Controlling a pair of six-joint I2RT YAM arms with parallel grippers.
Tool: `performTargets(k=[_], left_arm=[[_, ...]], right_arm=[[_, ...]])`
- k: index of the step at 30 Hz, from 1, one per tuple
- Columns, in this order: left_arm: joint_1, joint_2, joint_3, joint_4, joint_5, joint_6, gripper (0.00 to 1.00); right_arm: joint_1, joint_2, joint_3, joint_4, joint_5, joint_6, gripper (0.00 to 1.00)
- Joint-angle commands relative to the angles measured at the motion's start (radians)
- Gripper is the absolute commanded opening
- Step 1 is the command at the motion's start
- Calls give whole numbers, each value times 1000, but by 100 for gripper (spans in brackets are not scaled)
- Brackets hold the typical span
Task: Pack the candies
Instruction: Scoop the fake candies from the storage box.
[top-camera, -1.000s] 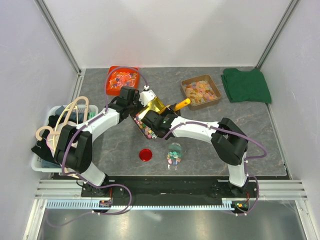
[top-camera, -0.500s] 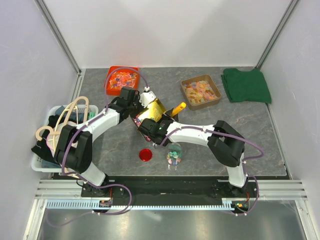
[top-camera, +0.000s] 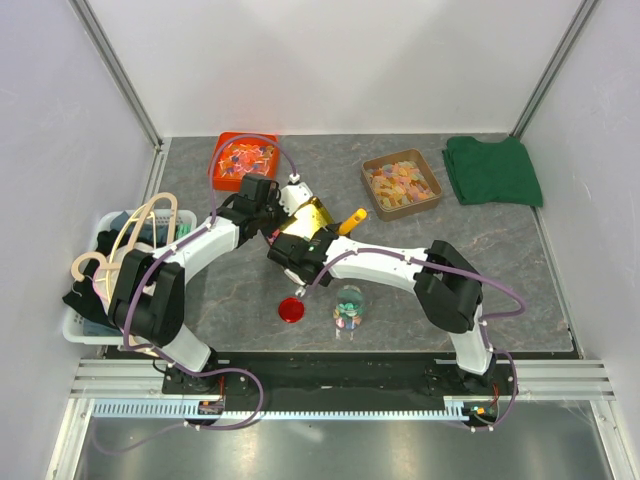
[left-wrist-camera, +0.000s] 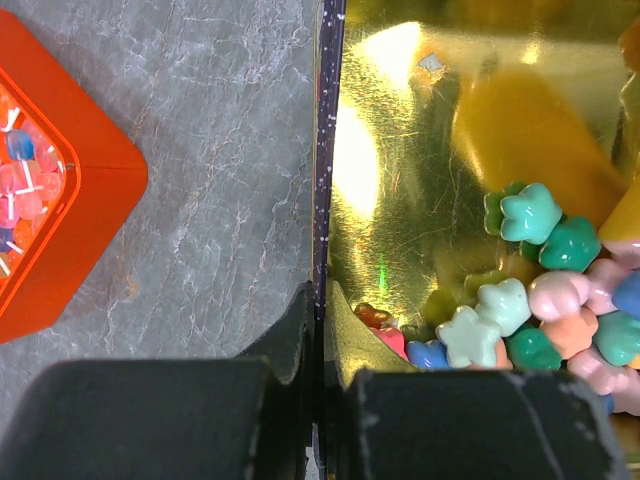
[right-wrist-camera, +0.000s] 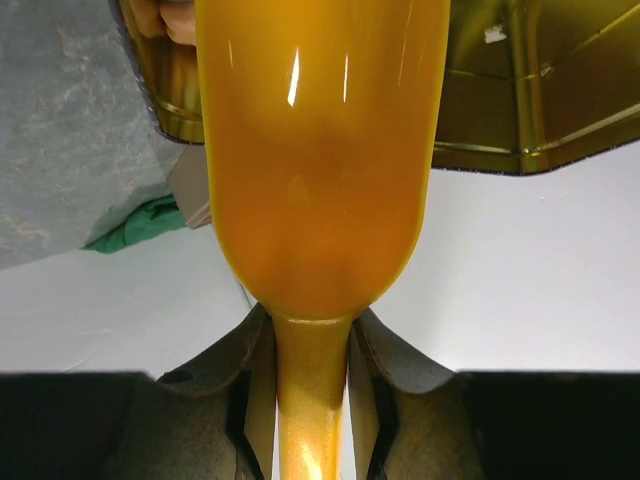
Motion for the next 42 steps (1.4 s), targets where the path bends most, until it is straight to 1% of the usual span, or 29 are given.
performTargets(k=[1, 11, 20, 30, 42], left_arm=[[-10, -66, 11, 61, 66, -60, 2], [-10, -63, 5, 61, 65, -63, 2], [-10, -61, 5, 62, 68, -68, 2], [-11, -58, -1, 65, 71, -72, 2], [-10, -58, -9, 67, 71, -69, 2]], right_arm=[[10, 41, 44, -38, -65, 50, 0], [18, 66, 38, -33, -134, 90, 0], [12, 82, 92, -77, -287, 181, 0], [-10, 102, 104, -68, -335, 244, 0], [-96, 118, 158, -80, -442, 339, 0]])
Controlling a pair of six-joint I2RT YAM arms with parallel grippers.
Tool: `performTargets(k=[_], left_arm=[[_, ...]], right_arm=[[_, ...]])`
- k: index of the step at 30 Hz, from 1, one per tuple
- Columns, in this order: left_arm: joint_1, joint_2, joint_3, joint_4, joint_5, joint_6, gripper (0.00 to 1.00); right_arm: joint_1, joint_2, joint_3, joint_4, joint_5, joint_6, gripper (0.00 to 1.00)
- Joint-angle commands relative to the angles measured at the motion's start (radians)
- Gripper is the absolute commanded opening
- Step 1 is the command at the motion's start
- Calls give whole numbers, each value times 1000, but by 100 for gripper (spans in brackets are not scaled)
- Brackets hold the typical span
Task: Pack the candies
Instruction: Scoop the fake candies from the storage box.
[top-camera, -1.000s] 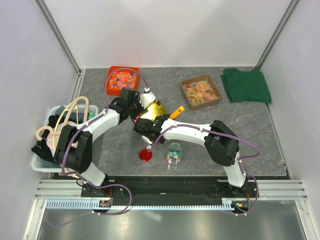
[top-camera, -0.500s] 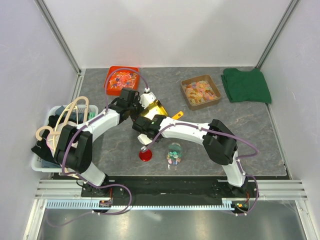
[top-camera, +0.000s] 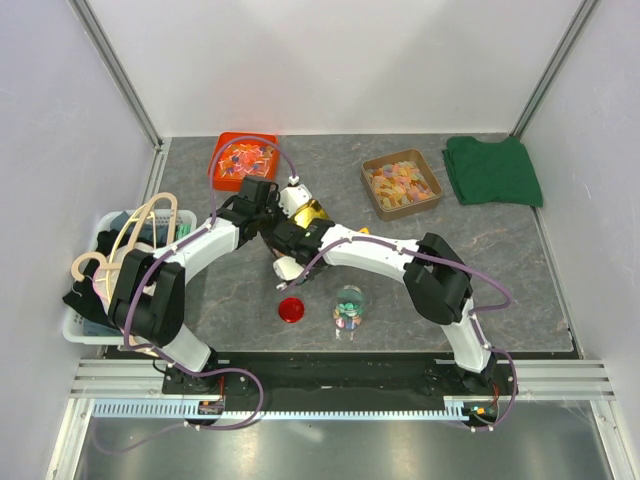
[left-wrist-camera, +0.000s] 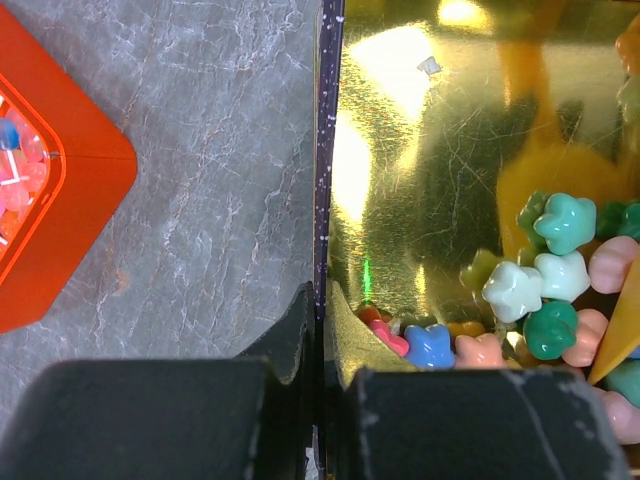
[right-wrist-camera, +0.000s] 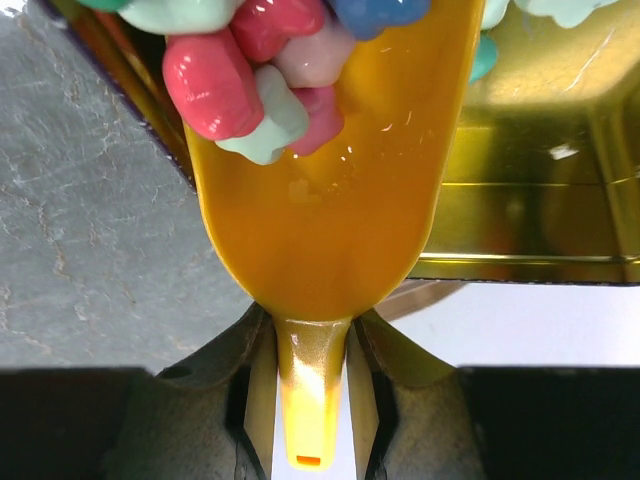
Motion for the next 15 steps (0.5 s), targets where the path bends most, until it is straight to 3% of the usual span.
performTargets(k=[1, 15], left_arm=[[-10, -57, 6, 72, 73, -65, 2], [-10, -46, 10, 70, 76, -68, 2]], right_arm=[[-54, 26, 41, 14, -94, 67, 0], [-151, 15, 78, -15, -369, 136, 0]])
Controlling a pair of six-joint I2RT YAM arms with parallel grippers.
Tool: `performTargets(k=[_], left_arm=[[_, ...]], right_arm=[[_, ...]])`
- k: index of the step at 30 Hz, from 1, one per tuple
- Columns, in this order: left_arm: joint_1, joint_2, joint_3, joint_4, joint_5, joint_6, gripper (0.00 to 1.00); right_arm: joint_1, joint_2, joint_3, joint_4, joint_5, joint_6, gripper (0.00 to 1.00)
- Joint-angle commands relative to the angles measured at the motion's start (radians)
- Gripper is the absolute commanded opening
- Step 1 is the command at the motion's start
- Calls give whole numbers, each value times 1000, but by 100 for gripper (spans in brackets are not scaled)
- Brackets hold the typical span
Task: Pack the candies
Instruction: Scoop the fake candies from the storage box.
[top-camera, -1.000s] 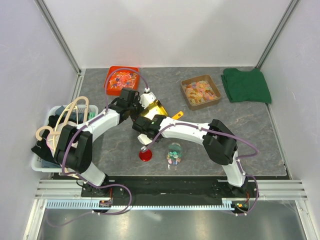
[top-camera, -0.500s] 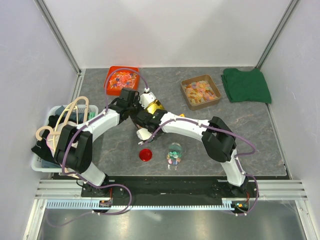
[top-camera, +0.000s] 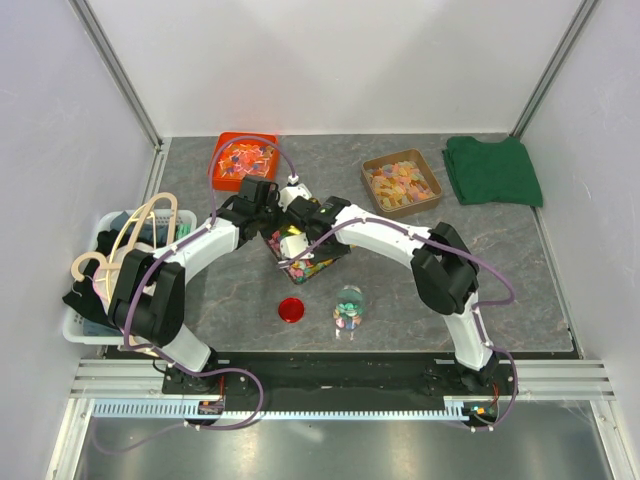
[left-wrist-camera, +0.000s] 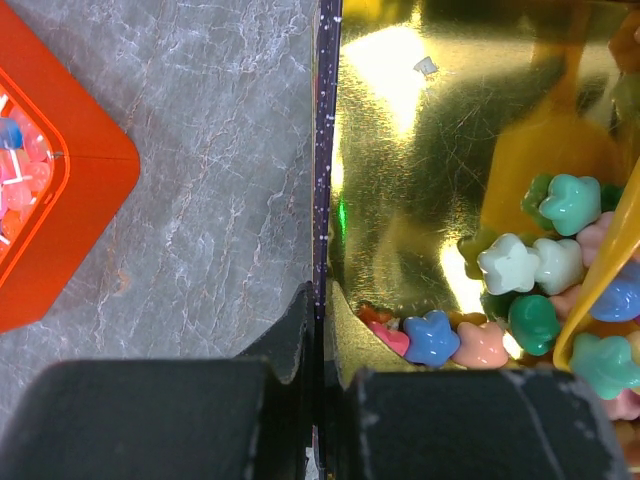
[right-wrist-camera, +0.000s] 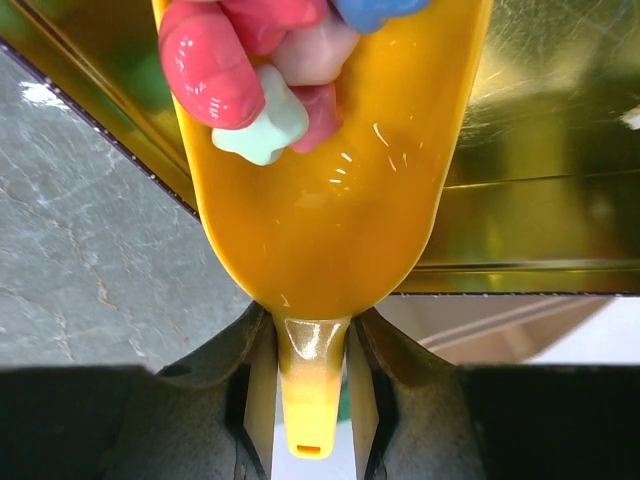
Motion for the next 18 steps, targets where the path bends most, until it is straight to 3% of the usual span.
performTargets(k=[1, 8, 18], left_arm=[[-11, -46, 11, 61, 76, -60, 2], [-10, -26, 17, 61, 70, -65, 2], [13, 6, 42, 51, 84, -92, 2]], right_arm=[[-31, 15, 36, 18, -157, 45, 0], [-70, -28, 27, 50, -293, 70, 0], [-120, -123, -22, 90, -369, 78, 0]])
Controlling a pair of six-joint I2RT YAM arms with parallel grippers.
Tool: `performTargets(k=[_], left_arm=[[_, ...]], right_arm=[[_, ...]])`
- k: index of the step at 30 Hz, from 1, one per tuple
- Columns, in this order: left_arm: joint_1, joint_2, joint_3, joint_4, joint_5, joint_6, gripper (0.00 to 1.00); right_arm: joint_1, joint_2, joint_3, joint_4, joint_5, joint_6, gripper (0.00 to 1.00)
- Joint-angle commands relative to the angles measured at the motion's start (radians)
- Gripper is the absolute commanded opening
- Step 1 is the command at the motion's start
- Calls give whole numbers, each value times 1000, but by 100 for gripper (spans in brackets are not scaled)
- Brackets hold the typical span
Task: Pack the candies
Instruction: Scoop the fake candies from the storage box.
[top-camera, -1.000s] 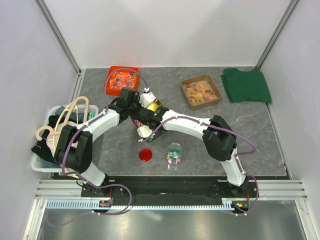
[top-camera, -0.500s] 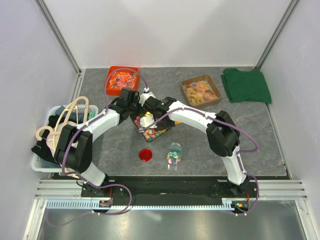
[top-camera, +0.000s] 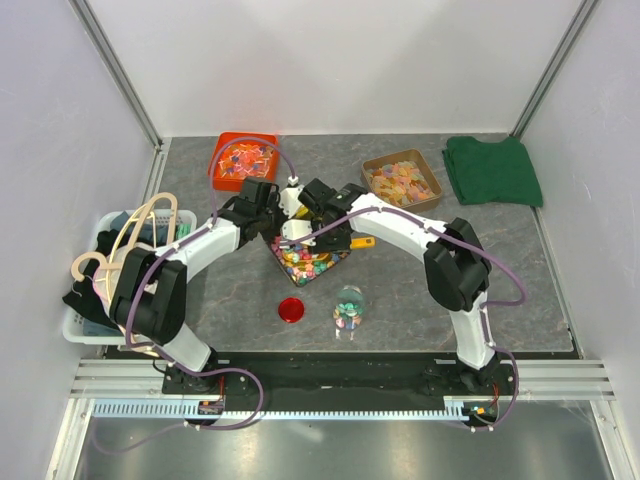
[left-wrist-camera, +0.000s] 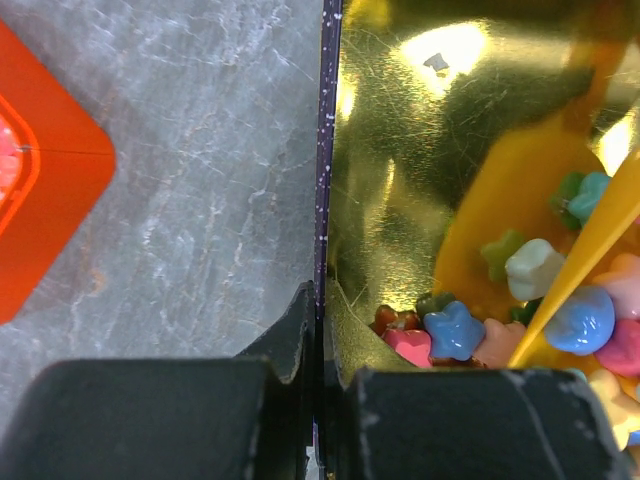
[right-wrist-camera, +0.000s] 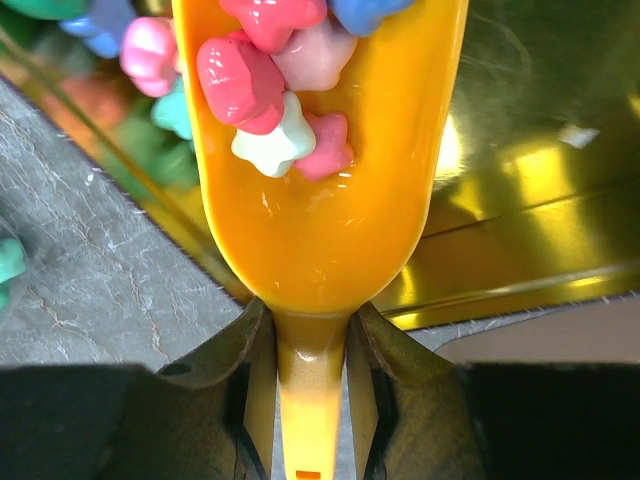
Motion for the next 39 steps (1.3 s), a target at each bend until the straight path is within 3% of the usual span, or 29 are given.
performTargets(k=[1, 28, 34, 39], left_arm=[[14, -3, 50, 50, 79, -68, 2], [97, 40, 82, 27, 133, -133, 2], [97, 39, 76, 24, 137, -133, 2], [101, 43, 74, 26, 141, -133, 2]], right_arm=[[-31, -86, -30, 53, -75, 19, 0], [-149, -347, -197, 153, -271, 112, 0], [-172, -406, -205, 107, -279, 99, 0], [-175, -463, -194, -42, -222, 54, 0]])
